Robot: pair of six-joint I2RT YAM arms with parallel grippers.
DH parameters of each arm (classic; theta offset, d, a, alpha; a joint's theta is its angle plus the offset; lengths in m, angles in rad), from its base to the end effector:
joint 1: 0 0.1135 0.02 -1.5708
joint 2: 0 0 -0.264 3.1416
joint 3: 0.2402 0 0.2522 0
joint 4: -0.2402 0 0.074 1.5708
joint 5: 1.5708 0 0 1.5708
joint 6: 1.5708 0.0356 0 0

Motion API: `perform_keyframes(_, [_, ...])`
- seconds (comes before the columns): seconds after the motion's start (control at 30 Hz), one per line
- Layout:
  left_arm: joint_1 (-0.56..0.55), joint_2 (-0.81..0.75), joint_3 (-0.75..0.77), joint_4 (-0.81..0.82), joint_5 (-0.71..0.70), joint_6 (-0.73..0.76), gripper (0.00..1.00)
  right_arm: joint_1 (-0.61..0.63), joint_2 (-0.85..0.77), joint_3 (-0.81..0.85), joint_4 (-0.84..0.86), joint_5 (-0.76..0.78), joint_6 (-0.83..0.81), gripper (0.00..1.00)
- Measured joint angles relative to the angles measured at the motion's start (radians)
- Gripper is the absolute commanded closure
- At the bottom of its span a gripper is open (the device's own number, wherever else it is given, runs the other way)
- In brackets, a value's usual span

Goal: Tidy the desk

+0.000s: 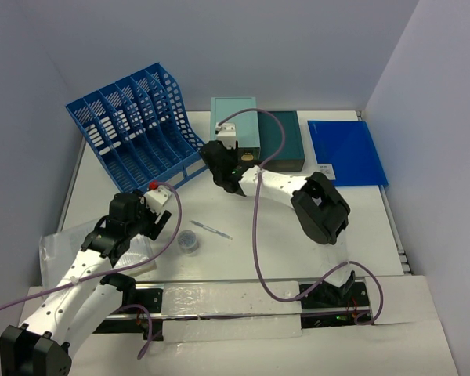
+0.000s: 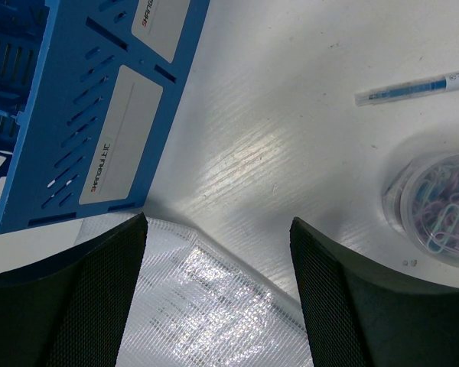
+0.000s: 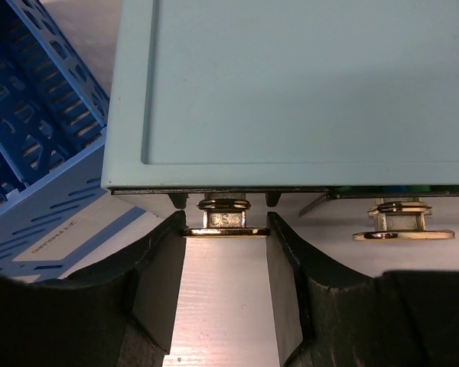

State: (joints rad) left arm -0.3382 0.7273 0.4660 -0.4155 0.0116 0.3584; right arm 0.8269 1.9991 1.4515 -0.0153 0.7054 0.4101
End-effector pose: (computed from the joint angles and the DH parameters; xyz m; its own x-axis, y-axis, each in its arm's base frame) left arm 0.1512 -0.0536 0.2151 -0.4339 0.5244 -0.7326 0.5259 0.8076 0.2667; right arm 0.3255 0.3196 0.2234 -0.4067 0.0063 -0.9135 -0.0292 0.9994 0.0199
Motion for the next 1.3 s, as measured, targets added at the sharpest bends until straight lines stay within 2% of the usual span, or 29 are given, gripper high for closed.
perform_keyframes(0.13, [0.0, -0.003, 0.0, 0.0, 0.0, 0.0, 0.18, 0.016, -0.015, -0.033, 0.026, 0.017, -0.001, 0.87])
perform_keyframes(0.5, [0.0, -0.011, 0.0, 0.0, 0.0, 0.0, 0.18, 0.186, -0.244, -0.329, 0.025, 0.087, 0.047, 0.84])
perform_keyframes(0.57, [0.0, -0.013, 0.0, 0.0, 0.0, 0.0, 0.18, 0.21, -0.286, -0.38, 0.026, 0.087, 0.066, 0.75])
perform_keyframes(0.63, [0.0, -0.013, 0.0, 0.0, 0.0, 0.0, 0.18, 0.233, -0.322, -0.416, 0.022, 0.09, 0.079, 0.56])
perform_keyframes(0.67, [0.0, -0.013, 0.0, 0.0, 0.0, 0.0, 0.18, 0.243, -0.337, -0.431, 0.021, 0.091, 0.084, 0.43])
perform_keyframes(0.8, [0.0, -0.016, 0.0, 0.0, 0.0, 0.0, 0.18, 0.268, -0.37, -0.472, 0.025, 0.062, 0.076, 0.27])
perform_keyframes(1.0, [0.002, -0.019, 0.0, 0.0, 0.0, 0.0, 0.18, 0.291, -0.464, -0.573, 0.081, -0.027, 0.018, 0.17])
perform_keyframes(1.2, [0.006, -0.02, -0.002, 0.0, 0.0, 0.0, 0.18, 0.301, -0.573, -0.693, 0.191, -0.176, -0.052, 0.17])
perform_keyframes(1.3, [0.006, -0.02, -0.004, 0.0, 0.0, 0.0, 0.18, 0.301, -0.579, -0.725, 0.227, -0.266, -0.082, 0.18])
